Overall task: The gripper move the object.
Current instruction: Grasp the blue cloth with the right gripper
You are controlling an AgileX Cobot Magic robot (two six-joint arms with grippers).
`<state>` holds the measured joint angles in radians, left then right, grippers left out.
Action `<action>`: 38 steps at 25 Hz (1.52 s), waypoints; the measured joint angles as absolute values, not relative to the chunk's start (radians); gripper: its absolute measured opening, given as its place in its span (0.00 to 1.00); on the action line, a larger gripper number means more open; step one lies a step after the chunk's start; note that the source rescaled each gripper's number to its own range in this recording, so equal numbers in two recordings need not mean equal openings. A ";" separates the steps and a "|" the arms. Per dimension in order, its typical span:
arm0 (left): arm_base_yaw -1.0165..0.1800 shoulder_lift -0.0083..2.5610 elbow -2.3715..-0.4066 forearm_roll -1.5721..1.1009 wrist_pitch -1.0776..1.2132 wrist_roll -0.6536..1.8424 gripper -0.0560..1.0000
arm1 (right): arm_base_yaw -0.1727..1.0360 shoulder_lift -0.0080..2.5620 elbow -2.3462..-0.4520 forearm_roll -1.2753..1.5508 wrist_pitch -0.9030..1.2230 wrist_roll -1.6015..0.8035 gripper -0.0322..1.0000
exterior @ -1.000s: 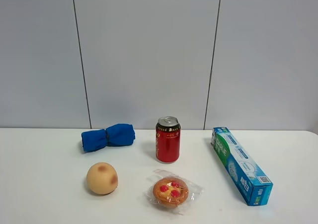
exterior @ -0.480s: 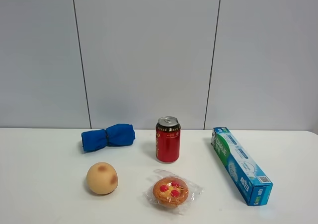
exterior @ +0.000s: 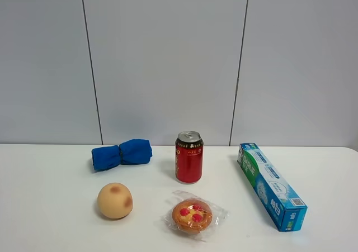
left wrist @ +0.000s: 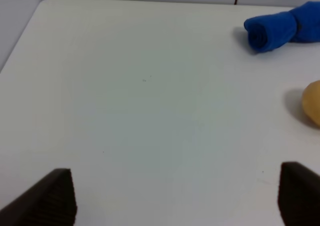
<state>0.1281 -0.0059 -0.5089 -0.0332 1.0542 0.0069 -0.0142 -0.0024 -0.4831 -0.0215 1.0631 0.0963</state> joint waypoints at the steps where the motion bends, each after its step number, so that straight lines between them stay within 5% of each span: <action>1: 0.128 -0.006 -0.509 -0.033 1.054 0.007 1.00 | -0.014 -0.002 -0.483 -0.021 1.063 0.096 0.89; 13: 0.128 -0.006 -0.509 -0.033 1.054 0.007 1.00 | -0.014 -0.002 -0.488 0.000 1.061 0.076 0.88; 21: 0.128 -0.006 -0.509 -0.033 1.054 0.007 1.00 | -0.014 0.031 -0.570 0.179 0.991 -0.199 0.88; 31: 0.128 -0.006 -0.509 -0.033 1.054 0.007 1.00 | -0.014 0.517 -0.974 0.447 0.971 -0.603 0.96; 38: 0.128 -0.006 -0.509 -0.033 1.054 0.007 1.00 | 0.017 0.831 -1.162 0.503 0.964 -0.672 1.00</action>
<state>0.1281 -0.0059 -0.5089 -0.0332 1.0542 0.0069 0.0172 0.8312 -1.1618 0.5033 0.9641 -0.6725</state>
